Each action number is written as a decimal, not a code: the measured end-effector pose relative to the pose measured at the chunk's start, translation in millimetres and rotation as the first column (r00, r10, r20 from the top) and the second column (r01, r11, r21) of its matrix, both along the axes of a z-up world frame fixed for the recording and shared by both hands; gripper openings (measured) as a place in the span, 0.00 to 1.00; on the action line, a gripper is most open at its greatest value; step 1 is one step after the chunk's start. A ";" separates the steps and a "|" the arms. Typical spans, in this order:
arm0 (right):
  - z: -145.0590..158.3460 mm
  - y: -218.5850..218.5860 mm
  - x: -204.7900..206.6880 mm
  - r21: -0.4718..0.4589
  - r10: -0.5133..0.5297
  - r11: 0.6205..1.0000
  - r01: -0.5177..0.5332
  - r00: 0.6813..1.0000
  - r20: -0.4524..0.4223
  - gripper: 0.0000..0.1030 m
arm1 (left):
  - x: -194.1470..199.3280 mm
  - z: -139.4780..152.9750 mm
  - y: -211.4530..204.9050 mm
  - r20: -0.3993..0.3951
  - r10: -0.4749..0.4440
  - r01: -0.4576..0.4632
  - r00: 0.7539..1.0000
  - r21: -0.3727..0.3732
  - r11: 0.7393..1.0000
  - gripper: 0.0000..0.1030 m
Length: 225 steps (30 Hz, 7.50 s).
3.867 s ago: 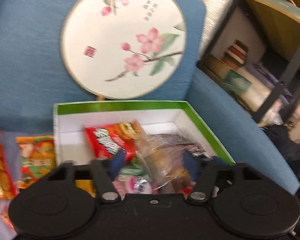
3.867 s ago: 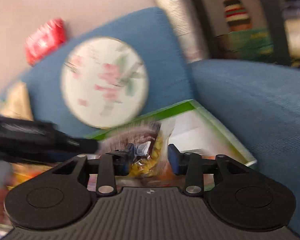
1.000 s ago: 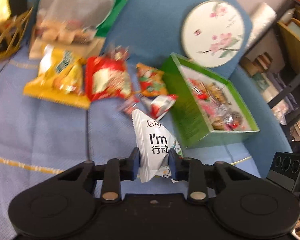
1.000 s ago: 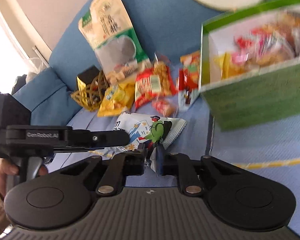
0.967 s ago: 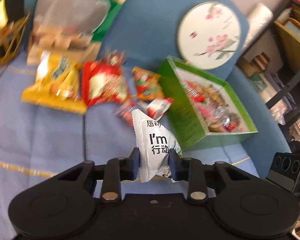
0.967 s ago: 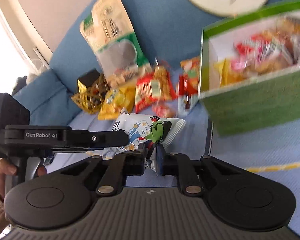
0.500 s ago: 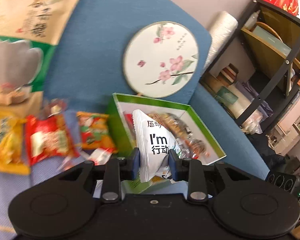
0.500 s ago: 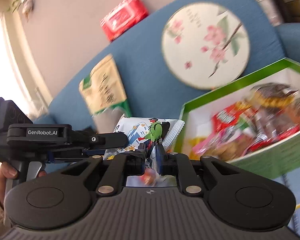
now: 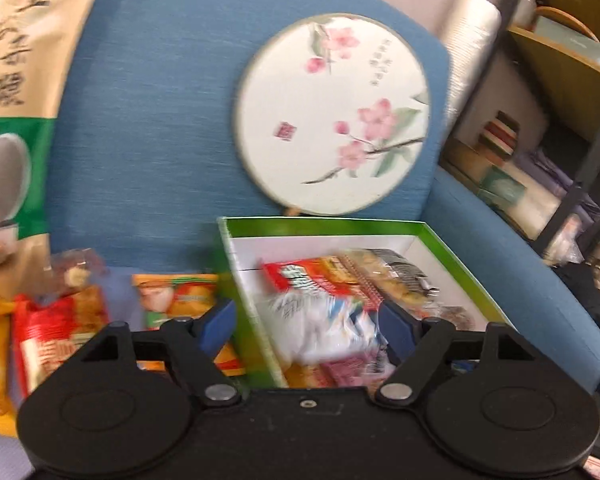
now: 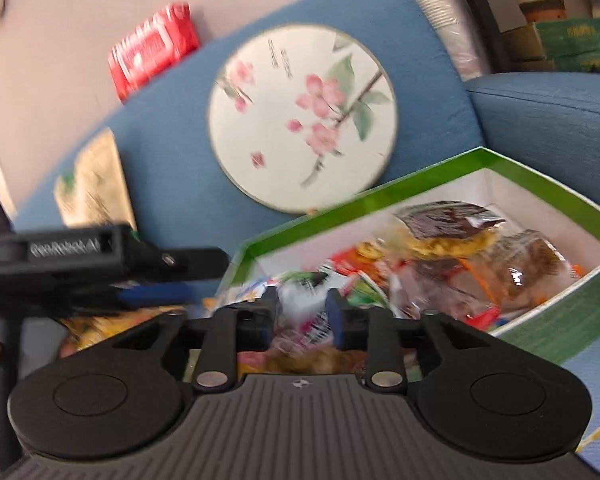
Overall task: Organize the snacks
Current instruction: 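Carry the white bag into the green box and open the left gripper, then grasp the red-white triangular candy with the right gripper while the left reaches toward a red candy stick, then grasp the red candy stick with the left gripper while the right holds the triangular candy, then carry both candies over the green box and open both grippers, then grasp the yellow chip bag with the left gripper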
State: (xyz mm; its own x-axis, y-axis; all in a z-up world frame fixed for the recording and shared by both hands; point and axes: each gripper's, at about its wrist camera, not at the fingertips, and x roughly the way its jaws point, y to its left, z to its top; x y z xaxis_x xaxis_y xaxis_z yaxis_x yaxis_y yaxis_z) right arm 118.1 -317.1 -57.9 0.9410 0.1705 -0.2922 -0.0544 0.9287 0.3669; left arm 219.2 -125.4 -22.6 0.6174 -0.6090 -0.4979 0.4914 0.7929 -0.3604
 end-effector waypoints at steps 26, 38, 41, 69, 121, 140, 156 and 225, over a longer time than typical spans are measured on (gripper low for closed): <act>6.8 62.9 -33.5 -0.225 0.175 0.961 -0.162 0.984 0.040 0.92 | 29.7 -43.5 44.2 -0.132 0.208 -0.188 0.969 0.147 0.971 0.08; 7.5 79.5 -41.8 -0.215 0.298 0.930 -0.298 0.954 -0.030 0.92 | -66.8 -45.6 100.2 -0.148 0.086 -0.076 0.985 0.072 0.995 0.59; 5.2 90.5 -43.9 -0.238 0.349 0.904 -0.355 0.935 -0.069 0.91 | -81.9 -36.4 123.3 -0.188 0.161 -0.162 0.969 0.012 0.987 0.64; -23.5 122.1 -18.6 -0.312 0.338 0.871 -0.380 0.924 -0.180 0.71 | -86.3 -49.1 132.0 -0.217 0.333 -0.338 0.918 0.014 0.941 0.88; 4.9 91.4 -41.3 -0.307 0.401 0.846 -0.437 0.899 -0.175 0.55 | -91.9 -40.1 80.0 -0.014 -0.095 0.095 0.995 0.290 0.952 0.65; 23.5 -21.7 -36.9 -0.292 -0.162 0.941 0.173 0.985 0.062 0.55 | -55.1 33.9 -13.2 0.061 -0.060 0.059 0.996 0.024 0.998 0.69; 9.5 -21.6 -26.6 -0.367 -0.226 0.903 0.222 0.974 0.031 1.00 | -41.5 5.4 -39.3 0.083 -0.017 0.011 0.996 0.069 0.998 1.00; -37.3 136.2 4.7 0.205 0.560 0.825 -0.526 0.810 -0.176 1.00 | -63.3 -49.8 193.3 -0.274 0.258 -0.273 0.926 -0.018 0.962 0.39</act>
